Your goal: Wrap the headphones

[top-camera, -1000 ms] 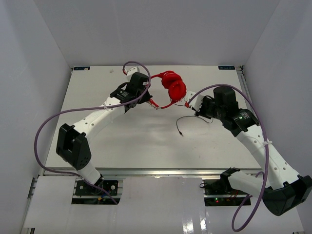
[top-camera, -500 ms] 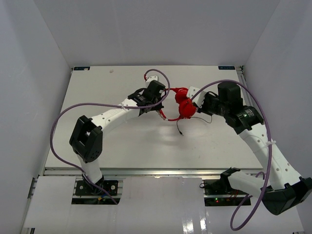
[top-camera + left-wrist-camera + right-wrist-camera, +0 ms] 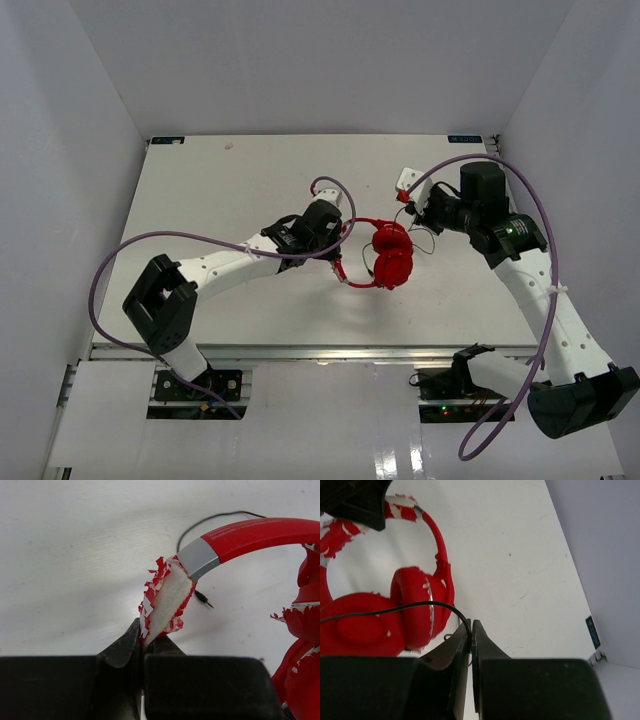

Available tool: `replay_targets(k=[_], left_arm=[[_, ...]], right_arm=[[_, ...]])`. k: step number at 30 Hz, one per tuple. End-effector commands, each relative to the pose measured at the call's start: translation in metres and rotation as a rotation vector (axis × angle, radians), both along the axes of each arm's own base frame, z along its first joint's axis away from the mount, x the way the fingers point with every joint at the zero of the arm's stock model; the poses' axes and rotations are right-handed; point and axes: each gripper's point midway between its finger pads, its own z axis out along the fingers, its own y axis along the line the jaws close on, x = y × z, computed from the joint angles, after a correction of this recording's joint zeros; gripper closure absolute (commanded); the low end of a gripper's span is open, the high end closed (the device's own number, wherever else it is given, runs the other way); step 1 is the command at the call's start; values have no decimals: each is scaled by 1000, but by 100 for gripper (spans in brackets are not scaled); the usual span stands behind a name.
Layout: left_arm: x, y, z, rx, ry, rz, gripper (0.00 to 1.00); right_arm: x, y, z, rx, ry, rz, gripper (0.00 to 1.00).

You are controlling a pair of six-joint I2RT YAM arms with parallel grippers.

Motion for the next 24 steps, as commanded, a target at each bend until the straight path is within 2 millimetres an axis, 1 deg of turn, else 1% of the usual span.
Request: replay_targets(k=[1,3,6,9,12,14,16,22,24], left_arm=[[-21,-31,44,-136,-88,-136,100],[-29,-37,42,-138,-85,-167,100],[-37,-44,42,-144,-85,-192,100],[-43,-46,41,-147,-82,-208,100],[-48,-44,41,-163,-79,-204,100],[-53,-41,53,-201,-91,-202,100],[-58,-39,62,-236,-99,-201,100],[-70,-28,85,-294,-123,-200,100],[-74,-25,92,-306,-127,-207,100]], right_arm=[[-8,27,8,119,49,129,92],[-9,31,0,127,86,150,92],[-3,30,-6,119,88,131,92],[9,21,-10,98,74,61,92],[14,13,-18,90,72,25,92],[15,11,-25,94,77,24,91],[12,13,-32,105,98,41,90],[1,31,-35,209,177,138,89],[-2,37,-38,235,217,170,89]])
